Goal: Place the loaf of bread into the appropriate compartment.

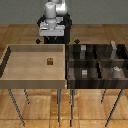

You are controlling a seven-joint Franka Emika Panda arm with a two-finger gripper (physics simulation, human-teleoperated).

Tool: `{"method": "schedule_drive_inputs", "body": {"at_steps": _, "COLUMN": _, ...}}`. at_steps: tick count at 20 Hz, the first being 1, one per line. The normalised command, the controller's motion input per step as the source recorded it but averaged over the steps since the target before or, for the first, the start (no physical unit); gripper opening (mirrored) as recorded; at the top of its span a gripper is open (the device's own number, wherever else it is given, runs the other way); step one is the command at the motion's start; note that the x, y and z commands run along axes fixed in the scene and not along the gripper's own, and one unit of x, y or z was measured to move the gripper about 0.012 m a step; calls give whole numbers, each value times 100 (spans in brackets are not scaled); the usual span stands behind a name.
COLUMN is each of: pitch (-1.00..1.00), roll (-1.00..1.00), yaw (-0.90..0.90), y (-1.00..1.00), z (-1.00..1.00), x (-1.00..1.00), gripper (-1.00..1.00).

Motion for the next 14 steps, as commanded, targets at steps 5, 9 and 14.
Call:
{"method": "schedule_drive_inputs", "body": {"at_steps": 5, "pitch": 0, "roll": 0, "yaw": 0, "y": 0, "z": 0, "x": 0, "gripper": 100}}
{"method": "schedule_drive_inputs", "body": {"at_steps": 9, "pitch": 0, "roll": 0, "yaw": 0, "y": -25, "z": 0, "x": 25, "gripper": 100}}
{"method": "schedule_drive_inputs", "body": {"at_steps": 14, "pitch": 0, "roll": 0, "yaw": 0, "y": 0, "z": 0, "x": 80, "gripper": 100}}
